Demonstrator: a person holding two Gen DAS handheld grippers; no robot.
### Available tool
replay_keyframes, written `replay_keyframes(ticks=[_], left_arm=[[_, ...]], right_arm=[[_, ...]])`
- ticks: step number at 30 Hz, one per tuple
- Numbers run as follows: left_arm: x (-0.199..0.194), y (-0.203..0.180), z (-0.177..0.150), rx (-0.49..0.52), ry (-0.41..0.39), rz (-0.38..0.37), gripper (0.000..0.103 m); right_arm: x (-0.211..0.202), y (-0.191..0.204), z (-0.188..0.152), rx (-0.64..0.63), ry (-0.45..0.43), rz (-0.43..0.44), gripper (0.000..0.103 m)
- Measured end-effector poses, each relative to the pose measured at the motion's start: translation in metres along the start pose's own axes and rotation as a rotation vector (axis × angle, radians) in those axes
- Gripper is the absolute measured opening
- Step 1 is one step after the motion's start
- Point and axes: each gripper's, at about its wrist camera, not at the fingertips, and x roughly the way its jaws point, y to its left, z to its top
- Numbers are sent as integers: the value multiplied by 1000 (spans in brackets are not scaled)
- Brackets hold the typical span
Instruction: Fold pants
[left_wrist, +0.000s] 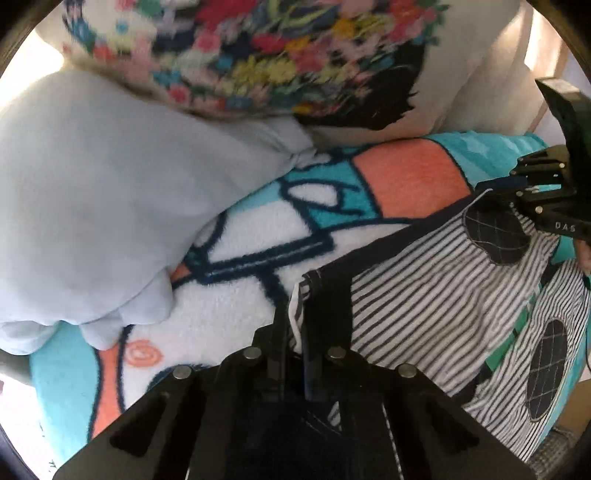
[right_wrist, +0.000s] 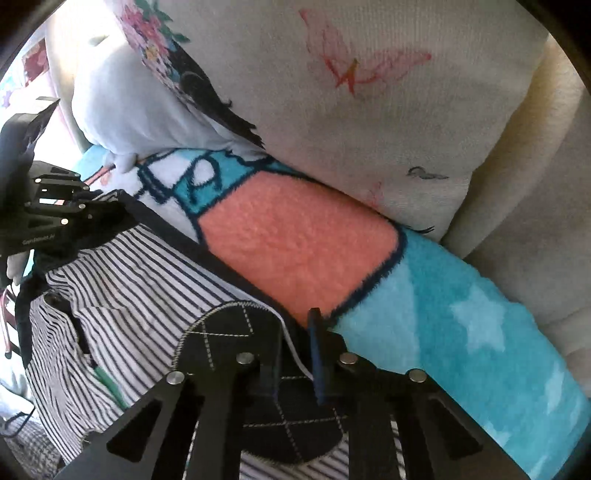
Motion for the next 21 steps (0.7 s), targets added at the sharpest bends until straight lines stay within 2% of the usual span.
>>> replay_keyframes(ticks=[6,11,17,21], left_arm=[[-58,-2,-17,-23,-130,-4,6],[-117,-14,-55,-30,-249,-25,6],[-148,-34,-107,-69,-309,-76,6],[-155,-51,-143,-62,-312,-40,6]], right_arm=[[-51,24,-12,2,-80,4,9],[-97,52,-36,-21,-129,30,9],[-117,97,-77,-72,-98,65,9],[-112,121,-107,-109,-43,97,9]])
